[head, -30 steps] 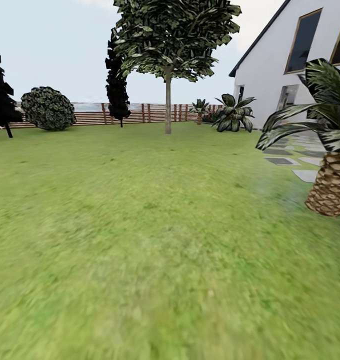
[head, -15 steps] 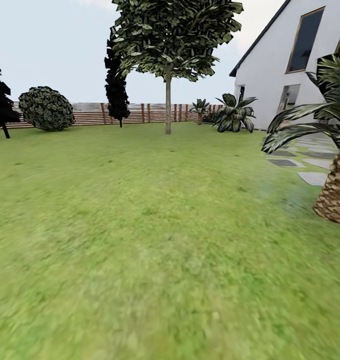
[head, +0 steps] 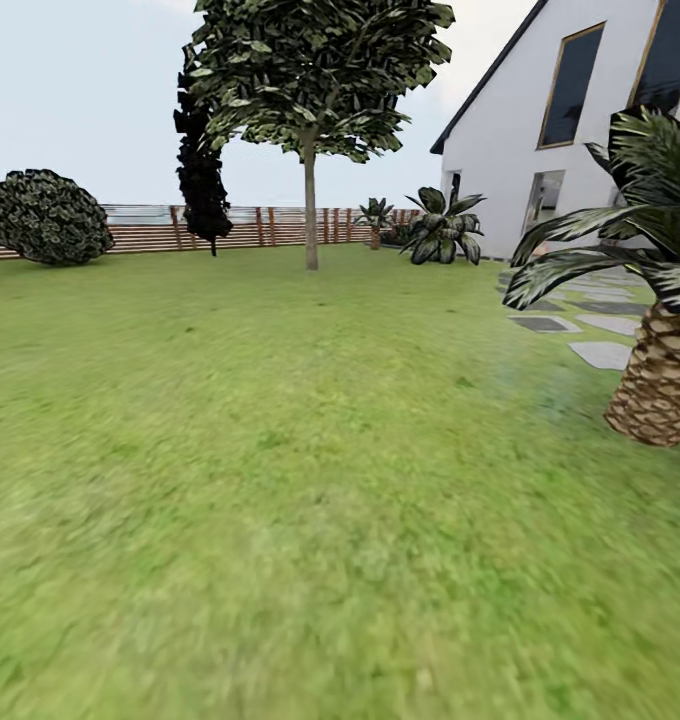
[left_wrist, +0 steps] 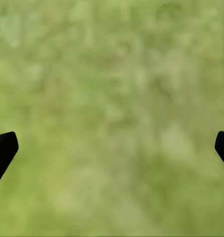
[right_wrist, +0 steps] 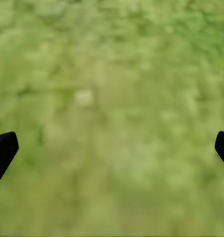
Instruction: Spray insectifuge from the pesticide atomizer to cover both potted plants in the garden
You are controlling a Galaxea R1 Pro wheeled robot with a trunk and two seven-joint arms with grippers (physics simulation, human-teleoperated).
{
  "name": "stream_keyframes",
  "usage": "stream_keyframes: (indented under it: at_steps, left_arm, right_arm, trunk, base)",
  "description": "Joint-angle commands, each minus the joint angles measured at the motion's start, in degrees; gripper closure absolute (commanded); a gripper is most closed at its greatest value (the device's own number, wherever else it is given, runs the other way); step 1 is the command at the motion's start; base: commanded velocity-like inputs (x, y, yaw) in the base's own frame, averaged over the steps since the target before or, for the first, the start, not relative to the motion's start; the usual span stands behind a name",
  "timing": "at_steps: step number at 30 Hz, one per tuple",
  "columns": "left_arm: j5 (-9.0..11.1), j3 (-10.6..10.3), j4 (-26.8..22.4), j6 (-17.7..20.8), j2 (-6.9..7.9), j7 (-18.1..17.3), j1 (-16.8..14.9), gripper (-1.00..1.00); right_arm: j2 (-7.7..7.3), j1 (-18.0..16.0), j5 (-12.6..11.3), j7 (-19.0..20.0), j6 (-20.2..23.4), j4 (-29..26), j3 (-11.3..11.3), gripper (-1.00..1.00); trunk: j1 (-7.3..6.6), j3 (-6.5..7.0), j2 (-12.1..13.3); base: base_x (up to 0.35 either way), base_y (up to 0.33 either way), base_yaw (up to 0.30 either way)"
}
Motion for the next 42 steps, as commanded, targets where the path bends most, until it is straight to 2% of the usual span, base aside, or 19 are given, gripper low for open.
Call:
stream_keyframes:
  at_steps: [1,8,36,42]
  left_arm:
    - [0.1,0.1,0.1,-0.3,-0.01,-0.1,0.0,-1.0]
    - [0.0,0.1,0.1,-2.9,0.0,0.0,0.0,-1.0]
    - [0.0,0.1,0.2,-3.1,-0.02,0.0,0.0,-1.0]
    - [0.0,0.1,0.2,-3.1,-0.02,0.0,0.0,-1.0]
  right_arm:
    - [-0.01,0.0,0.0,0.0,-0.2,0.0,0.0,-1.0]
    - [-0.01,0.0,0.0,0.0,-0.2,0.0,0.0,-1.0]
    - [-0.01,0.0,0.0,0.0,-0.1,0.1,0.0,-1.0]
    - [-0.01,0.0,0.0,0.0,-0.1,0.1,0.0,-1.0]
  trunk:
    - [0.02,-0.05,0.0]
    - [0.02,-0.05,0.0]
    - [0.02,-0.05,0.0]
    - [0.02,-0.05,0.0]
  base:
    - [0.339,0.0,-0.01]
    - [0.339,0.0,-0.002]
    - [0.339,0.0,-0.001]
    - [0.339,0.0,-0.139]
